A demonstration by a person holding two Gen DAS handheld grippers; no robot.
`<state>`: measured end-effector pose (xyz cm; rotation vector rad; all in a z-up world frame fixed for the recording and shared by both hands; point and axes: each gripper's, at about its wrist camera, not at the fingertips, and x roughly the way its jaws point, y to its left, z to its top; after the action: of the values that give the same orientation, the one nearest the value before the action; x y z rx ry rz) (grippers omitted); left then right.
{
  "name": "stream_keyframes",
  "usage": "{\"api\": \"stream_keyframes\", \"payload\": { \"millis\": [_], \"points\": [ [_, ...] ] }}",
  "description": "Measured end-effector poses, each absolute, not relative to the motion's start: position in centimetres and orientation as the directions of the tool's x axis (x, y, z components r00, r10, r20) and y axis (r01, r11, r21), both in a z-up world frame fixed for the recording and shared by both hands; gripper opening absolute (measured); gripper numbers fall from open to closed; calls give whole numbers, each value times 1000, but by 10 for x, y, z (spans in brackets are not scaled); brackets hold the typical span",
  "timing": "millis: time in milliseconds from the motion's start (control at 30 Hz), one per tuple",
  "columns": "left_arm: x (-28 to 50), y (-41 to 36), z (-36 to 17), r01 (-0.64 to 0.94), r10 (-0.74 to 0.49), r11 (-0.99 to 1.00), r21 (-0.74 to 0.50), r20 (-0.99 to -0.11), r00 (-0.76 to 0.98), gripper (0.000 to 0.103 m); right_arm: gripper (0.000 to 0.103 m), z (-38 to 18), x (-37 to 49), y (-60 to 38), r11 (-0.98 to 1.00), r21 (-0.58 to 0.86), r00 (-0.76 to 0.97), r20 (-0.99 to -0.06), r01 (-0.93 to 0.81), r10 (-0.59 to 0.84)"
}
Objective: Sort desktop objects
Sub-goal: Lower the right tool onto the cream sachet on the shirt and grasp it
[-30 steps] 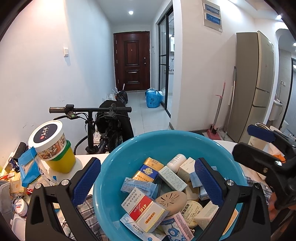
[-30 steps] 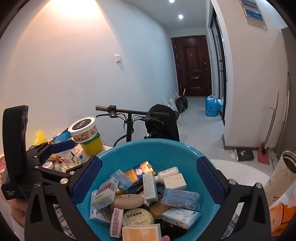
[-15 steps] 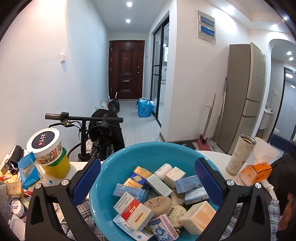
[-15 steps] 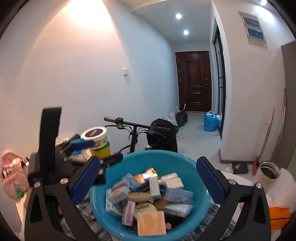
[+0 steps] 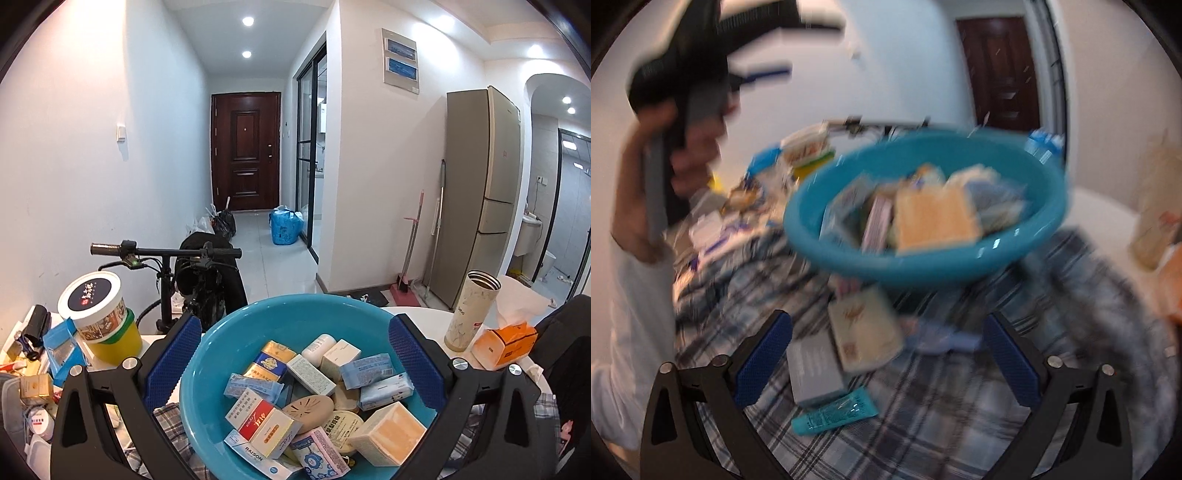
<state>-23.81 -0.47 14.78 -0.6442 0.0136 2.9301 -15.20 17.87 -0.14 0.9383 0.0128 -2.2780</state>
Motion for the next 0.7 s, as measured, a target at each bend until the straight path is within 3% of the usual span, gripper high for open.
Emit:
{"api": "stream_keyframes", "payload": {
  "millis": [67,300,567,700],
  "points": [
    [-237,-4,148,-128,118,-992,-4,-414,-903,103,84,-15,-158,162,-762,233,-477,-661,604,-579],
    [-244,-4,143,-103,86,-995,16,-429,-899,103,84,-45,-166,142,-740,245,-419,-694,627,-585],
    [-251,5,134,-95,65,-994,45,-451,-890,103,84,-49,-161,122,-779,75,-482,-748,623,-457],
    [-248,14,134,-107,66,-992,69,-444,-894,103,83,-49,-163,124,-777,86,-477,-746,623,-465]
  ]
}}
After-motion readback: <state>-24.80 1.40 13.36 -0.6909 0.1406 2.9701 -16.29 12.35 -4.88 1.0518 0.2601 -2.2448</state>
